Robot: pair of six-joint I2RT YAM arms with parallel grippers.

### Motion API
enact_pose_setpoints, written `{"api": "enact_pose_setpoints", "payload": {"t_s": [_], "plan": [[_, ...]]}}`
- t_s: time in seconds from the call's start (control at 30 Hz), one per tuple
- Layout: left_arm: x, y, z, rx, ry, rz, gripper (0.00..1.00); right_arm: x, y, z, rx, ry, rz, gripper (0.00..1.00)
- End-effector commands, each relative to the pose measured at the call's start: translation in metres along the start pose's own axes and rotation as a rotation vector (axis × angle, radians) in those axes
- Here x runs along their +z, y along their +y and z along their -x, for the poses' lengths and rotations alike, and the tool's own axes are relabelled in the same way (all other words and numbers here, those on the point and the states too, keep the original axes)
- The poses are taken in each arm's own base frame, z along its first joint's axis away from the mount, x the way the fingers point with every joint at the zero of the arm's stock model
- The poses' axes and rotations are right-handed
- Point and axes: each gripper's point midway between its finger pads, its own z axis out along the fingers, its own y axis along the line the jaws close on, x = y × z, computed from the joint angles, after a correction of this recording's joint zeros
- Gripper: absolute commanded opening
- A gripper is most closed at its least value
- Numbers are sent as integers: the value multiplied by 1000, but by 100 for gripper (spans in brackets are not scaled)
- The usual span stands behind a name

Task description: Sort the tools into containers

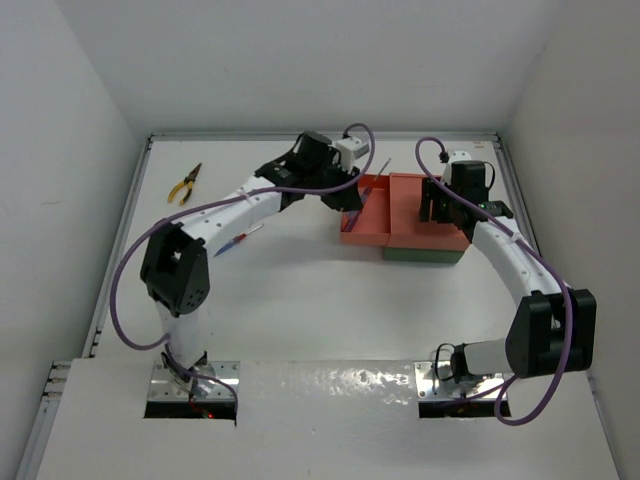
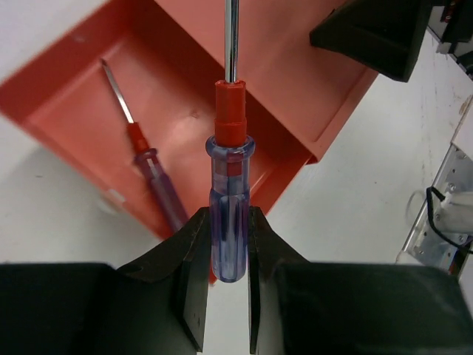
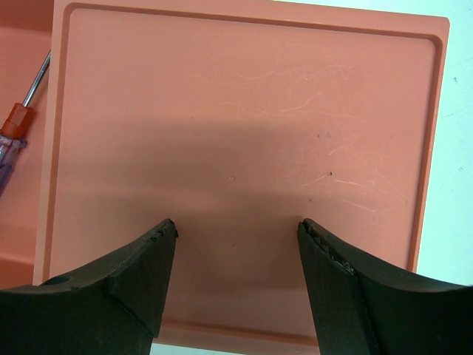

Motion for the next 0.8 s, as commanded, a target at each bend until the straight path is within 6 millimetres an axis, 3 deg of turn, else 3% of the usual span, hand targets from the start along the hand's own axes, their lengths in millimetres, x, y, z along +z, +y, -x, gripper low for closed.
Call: {"api": "enact_pose_setpoints", "payload": {"t_s": [0.0, 0.17, 0.3, 0.5, 0.77], "plan": [[7, -5, 35, -40, -107, 38, 0, 2, -3, -83, 33, 282, -11, 66], [31, 9, 22, -62, -90, 74, 0, 4, 2, -81, 38, 278, 12, 66], [49, 6, 5, -61, -32, 87, 0, 5, 2, -83, 36, 290, 16, 66], [50, 11, -17, -75, 35, 113, 0, 5, 0, -81, 25, 286, 5, 66], [49, 9, -17, -44, 45, 116, 5, 6, 1, -82, 27, 288, 9, 66]]}}
